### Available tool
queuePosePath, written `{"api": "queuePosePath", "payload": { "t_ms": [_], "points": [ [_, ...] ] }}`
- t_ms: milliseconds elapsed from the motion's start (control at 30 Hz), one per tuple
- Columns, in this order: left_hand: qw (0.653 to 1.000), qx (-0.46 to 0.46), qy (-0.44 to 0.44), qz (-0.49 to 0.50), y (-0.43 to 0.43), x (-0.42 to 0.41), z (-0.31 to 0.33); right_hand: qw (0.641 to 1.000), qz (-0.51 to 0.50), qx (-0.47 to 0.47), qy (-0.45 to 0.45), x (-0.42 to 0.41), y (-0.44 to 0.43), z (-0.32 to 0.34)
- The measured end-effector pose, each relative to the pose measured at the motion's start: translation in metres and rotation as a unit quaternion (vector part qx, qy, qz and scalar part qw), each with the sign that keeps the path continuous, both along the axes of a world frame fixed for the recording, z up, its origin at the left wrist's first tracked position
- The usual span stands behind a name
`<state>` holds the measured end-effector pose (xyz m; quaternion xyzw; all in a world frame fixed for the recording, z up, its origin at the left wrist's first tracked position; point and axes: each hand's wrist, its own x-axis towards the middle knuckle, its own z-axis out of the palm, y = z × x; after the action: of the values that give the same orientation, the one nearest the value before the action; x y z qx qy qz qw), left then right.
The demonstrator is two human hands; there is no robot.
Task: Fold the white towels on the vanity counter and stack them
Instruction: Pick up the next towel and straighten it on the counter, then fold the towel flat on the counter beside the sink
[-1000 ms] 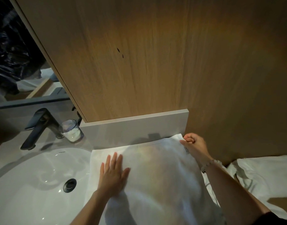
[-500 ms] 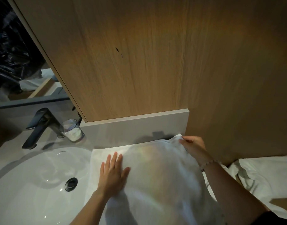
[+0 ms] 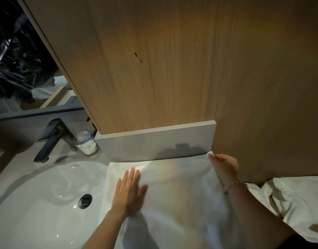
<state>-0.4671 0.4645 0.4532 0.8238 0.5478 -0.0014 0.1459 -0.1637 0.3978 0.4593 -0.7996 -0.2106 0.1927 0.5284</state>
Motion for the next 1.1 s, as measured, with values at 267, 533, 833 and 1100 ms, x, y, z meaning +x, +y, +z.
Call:
{"api": "queuePosePath", "payload": {
  "t_ms": [267,533,833,1100],
  "points": [
    [0.998,0.029,0.001,0.052,-0.017,0.012,0.001,0.883,0.180,-0.076,-0.427,-0.109,-0.009,-0.010],
    [0.995,-0.018,0.052,0.081,-0.008,0.012,0.002,0.822,0.345,-0.254,-0.375,-0.089,-0.016,-0.023],
    [1.000,0.013,0.015,0.013,-0.052,0.023,0.005,0.852,0.293,-0.142,-0.409,-0.144,-0.032,-0.010],
    [0.999,0.020,0.001,-0.036,-0.069,0.011,-0.005,0.805,0.376,-0.207,-0.411,-0.133,-0.061,-0.026]
  ]
}}
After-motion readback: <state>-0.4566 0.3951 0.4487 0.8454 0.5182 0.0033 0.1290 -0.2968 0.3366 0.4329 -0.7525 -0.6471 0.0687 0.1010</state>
